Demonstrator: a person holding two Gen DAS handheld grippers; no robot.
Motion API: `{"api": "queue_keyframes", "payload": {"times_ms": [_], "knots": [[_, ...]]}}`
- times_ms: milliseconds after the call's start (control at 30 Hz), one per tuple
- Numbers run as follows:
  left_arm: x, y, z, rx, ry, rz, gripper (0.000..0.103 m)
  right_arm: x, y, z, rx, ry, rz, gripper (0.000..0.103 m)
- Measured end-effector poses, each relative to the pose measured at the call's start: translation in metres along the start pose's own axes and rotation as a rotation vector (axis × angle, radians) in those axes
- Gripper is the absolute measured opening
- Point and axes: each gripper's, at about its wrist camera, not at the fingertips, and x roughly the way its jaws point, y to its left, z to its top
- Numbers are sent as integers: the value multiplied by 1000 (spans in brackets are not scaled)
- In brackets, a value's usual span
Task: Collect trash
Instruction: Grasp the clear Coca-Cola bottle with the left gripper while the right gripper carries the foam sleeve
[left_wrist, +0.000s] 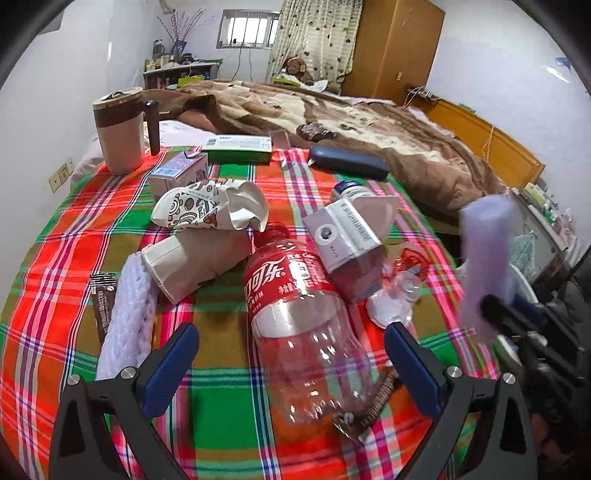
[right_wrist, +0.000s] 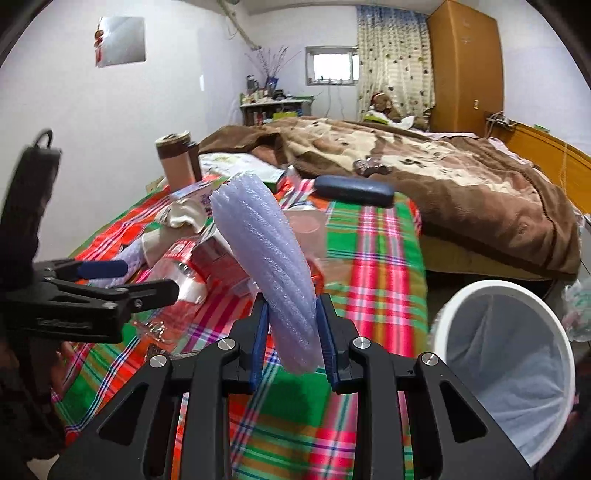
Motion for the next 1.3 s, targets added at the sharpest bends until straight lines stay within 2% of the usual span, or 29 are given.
{"api": "queue_keyframes", "payload": {"times_ms": [33,100,200,300,333,467,700,833,1300], "knots": [[7,0,2,-4,17,9,101,-2,-2,0,4,-2,0,27],[16,2,4,-26,38,20,94,-3,-8,0,22,-6,0,27],[21,-2,7,-13,27,19,90,-5,-14,0,33,-10,-1,27],[32,-6,10,-10,52,13,80,-5,-16,-1,35,-13,-4,27],[35,-8,10,-6,66,14,73,-4,-16,-1,39,-12,-2,27],[43,-11,7,-9,84,26,65,-4,-17,-3,38,-12,2,27],[39,-3,6,-54,79,-8,62,-9,-22,-6,45,-21,11,27],[28,-1,0,-56,59,2,62,-13,-25,-7,49,-25,11,27],[-38,-13,-25,-36,-26,-11,62,-31,-27,-12,67,-44,31,27]]}}
